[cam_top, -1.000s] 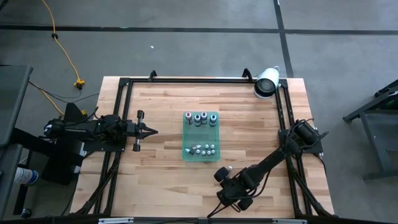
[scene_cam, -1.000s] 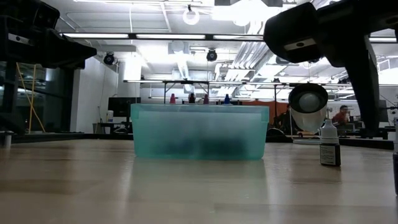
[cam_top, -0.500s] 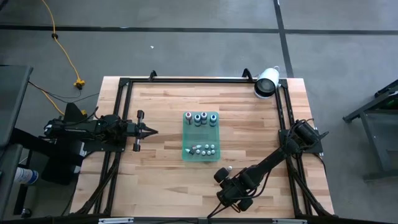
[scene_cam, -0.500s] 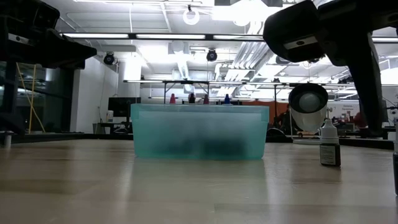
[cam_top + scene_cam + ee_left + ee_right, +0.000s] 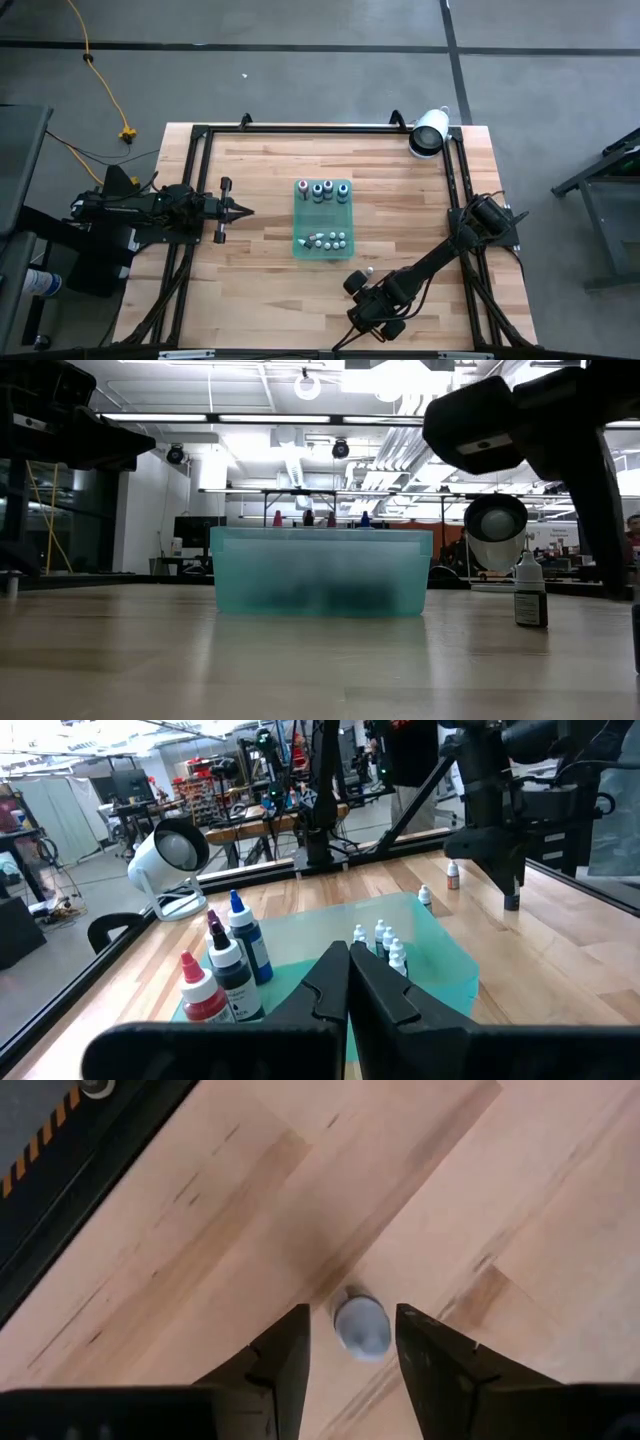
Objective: Pick & Place food coloring
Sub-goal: Put the small green food coloring bottle into the green bin
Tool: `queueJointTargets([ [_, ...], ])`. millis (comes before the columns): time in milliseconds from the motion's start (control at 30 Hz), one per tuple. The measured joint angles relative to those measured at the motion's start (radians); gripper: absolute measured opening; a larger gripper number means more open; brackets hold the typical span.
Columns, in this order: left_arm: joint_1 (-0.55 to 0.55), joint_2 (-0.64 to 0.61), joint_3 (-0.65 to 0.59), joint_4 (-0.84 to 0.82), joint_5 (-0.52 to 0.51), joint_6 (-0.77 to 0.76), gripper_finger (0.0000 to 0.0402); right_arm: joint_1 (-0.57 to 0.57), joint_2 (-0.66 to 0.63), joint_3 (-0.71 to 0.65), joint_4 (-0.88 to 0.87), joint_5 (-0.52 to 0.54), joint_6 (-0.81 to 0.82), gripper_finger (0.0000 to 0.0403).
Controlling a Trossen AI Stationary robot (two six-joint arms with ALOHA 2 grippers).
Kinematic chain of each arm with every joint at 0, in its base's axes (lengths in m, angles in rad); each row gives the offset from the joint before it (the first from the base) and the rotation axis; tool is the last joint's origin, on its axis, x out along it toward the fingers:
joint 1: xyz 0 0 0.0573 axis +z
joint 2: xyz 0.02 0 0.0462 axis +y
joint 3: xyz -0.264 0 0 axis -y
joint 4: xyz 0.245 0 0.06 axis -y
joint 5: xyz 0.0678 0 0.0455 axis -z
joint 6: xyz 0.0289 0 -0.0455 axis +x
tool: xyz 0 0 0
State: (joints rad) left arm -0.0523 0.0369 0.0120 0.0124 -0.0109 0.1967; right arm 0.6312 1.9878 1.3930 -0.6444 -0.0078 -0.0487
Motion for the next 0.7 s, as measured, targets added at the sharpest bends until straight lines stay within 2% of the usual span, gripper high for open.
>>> queueJointTargets([
  [700,0.0,0.0,0.0,0.0,0.0,0.0,0.0,0.0,0.006,0.0,0.002,0.016,0.048,0.0137],
])
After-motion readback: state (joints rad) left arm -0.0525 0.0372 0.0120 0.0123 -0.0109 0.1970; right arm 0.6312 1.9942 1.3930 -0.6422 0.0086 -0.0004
